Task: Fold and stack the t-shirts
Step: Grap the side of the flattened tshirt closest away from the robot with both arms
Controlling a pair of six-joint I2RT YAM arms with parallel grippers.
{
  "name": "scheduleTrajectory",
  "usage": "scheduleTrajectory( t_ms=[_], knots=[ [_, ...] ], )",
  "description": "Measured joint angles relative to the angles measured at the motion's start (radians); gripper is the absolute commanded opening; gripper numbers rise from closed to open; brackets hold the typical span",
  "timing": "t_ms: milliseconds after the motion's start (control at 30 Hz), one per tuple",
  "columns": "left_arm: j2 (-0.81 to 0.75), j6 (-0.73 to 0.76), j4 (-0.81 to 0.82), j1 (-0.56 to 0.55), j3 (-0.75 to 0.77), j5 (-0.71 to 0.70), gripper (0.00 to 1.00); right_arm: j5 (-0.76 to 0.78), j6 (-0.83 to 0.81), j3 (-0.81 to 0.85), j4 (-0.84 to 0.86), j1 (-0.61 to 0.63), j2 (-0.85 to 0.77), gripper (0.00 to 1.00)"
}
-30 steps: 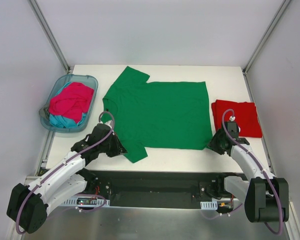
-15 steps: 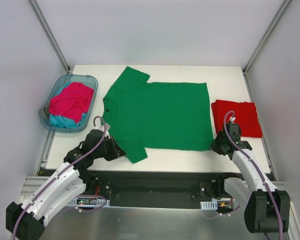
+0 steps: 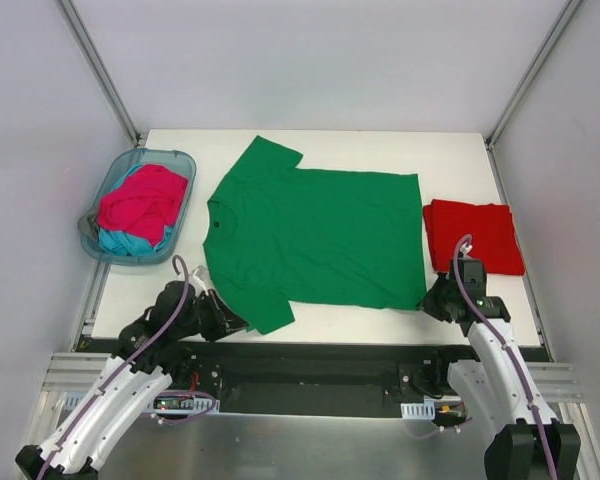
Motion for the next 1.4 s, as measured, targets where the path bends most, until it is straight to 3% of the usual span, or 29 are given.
scheduleTrajectory(
  t_ms=[133, 367, 733, 900, 1067, 1233, 1400],
  knots=[
    [-0.066, -0.006, -0.073, 0.000, 0.017, 0.007, 0.00, 0.004, 0.000, -0.003, -0.027, 0.000, -0.040, 0.00],
    [-0.113, -0.003, -0.248, 0.000, 0.190, -0.053, 0.00, 0.016, 0.000, -0.003, -0.053, 0.000, -0.021, 0.01],
    [-0.134, -0.004, -0.319, 0.000, 0.196, -0.085, 0.00, 0.020, -0.007, -0.002, -0.060, 0.000, -0.012, 0.03],
    [-0.027, 0.008, -0.242, 0.000, 0.190, -0.094, 0.00, 0.022, -0.013, 0.015, -0.066, 0.000, 0.005, 0.04],
    [0.175, 0.054, -0.081, 0.000, 0.198, -0.113, 0.00, 0.023, -0.025, 0.058, -0.067, 0.000, 0.045, 0.04],
    [0.390, 0.127, 0.003, 0.000, 0.308, -0.193, 0.00, 0.021, -0.049, 0.114, -0.068, 0.000, 0.124, 0.04],
    [0.502, 0.199, 0.065, 0.002, 0.442, -0.295, 0.00, 0.021, -0.080, 0.190, -0.064, 0.000, 0.209, 0.04]
  ],
)
